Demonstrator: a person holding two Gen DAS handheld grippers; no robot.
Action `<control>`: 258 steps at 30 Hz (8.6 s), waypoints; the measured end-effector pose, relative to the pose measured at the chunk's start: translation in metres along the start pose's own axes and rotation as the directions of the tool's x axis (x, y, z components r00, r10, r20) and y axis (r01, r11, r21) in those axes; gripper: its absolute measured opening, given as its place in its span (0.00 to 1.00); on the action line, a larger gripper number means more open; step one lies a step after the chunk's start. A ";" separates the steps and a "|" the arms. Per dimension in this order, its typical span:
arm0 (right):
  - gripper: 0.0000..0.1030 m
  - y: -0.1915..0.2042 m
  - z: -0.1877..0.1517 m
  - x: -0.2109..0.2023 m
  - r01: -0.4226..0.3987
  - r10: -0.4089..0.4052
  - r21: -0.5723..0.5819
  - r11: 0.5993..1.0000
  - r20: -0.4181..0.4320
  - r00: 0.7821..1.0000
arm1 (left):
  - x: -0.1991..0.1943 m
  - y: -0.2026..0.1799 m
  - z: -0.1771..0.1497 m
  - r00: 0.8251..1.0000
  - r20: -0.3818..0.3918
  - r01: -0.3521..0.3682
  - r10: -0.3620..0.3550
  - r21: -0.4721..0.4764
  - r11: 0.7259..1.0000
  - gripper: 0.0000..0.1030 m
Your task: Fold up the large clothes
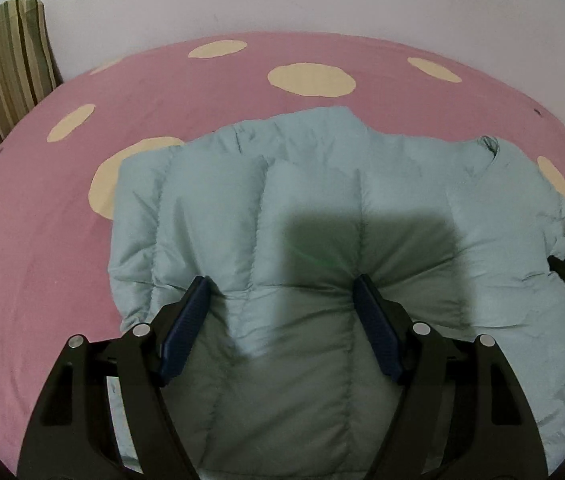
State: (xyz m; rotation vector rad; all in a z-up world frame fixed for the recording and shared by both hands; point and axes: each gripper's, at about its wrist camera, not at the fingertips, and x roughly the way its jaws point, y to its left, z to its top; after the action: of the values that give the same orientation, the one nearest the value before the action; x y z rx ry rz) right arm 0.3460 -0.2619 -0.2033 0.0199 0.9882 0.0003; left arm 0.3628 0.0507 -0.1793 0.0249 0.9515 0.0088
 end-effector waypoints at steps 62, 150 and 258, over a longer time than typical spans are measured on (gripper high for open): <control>0.65 -0.102 -0.272 -0.195 -0.117 0.128 0.197 0.973 -0.044 0.991 | -0.189 0.126 -0.264 0.974 -0.064 0.204 -0.218 -0.175 0.963 0.74; 0.44 -0.156 -0.155 -0.156 -0.246 0.200 0.384 0.890 0.156 0.967 | -0.144 0.158 -0.153 0.953 0.127 0.302 -0.274 -0.365 0.881 0.61; 0.42 0.043 0.072 0.007 -0.159 0.153 0.061 0.985 0.088 0.984 | 0.011 -0.062 0.063 0.999 0.048 0.024 -0.023 -0.029 0.999 0.43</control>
State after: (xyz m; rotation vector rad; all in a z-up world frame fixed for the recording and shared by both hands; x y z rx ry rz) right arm 0.4099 -0.2205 -0.1688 0.1584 0.9015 0.1093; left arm 0.4201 -0.0117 -0.1535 -0.0134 0.9037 0.0003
